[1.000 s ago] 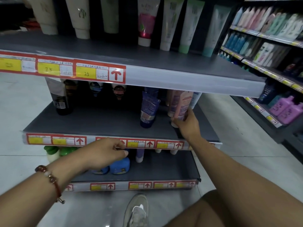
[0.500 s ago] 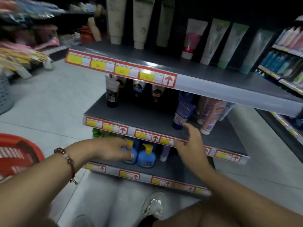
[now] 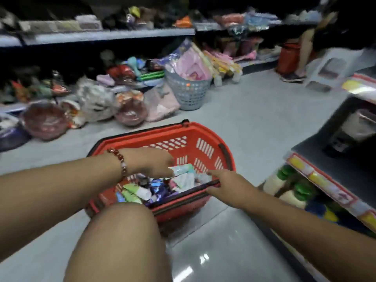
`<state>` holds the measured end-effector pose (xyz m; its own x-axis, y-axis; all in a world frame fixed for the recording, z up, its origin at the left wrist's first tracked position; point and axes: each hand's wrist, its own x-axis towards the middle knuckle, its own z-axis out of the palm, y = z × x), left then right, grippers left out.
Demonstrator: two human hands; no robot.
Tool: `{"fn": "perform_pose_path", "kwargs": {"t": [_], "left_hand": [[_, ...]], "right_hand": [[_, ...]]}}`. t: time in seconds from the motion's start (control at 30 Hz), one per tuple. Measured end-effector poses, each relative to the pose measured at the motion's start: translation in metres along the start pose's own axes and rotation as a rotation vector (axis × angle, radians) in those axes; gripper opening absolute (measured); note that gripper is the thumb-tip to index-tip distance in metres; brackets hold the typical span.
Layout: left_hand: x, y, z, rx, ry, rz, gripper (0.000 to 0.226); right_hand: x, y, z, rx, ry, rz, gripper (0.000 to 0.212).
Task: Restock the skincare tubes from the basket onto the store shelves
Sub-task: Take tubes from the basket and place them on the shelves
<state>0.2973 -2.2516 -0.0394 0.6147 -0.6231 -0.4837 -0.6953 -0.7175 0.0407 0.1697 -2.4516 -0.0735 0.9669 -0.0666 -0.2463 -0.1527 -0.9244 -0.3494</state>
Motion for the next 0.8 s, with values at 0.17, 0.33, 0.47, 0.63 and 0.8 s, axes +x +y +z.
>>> {"fn": "perform_pose_path", "kwargs": {"t": [0.17,0.33,0.47,0.63,0.8], "left_hand": [[0.024,-0.087,0.076,-0.136,-0.232,-0.226,0.025],[0.086,-0.113,0.138,-0.256,-0.317,-0.270,0.043],[0.127,-0.101,0.174,-0.253,-0.270,-0.197,0.041],[0.160,-0.087,0.188,-0.063,-0.141,-0.094,0.047],[0.183,-0.092,0.176,-0.164,-0.360,-0.037,0.061]], "right_hand": [[0.101,-0.038,0.042,-0.180,-0.197,-0.102,0.052],[0.180,-0.034,0.091,-0.316,-0.464,-0.066,0.051],[0.215,-0.014,0.124,-0.504,-0.785,-0.057,0.065],[0.227,0.006,0.152,-0.512,-0.803,-0.137,0.064],[0.236,0.005,0.160,-0.524,-0.737,-0.274,0.055]]}}
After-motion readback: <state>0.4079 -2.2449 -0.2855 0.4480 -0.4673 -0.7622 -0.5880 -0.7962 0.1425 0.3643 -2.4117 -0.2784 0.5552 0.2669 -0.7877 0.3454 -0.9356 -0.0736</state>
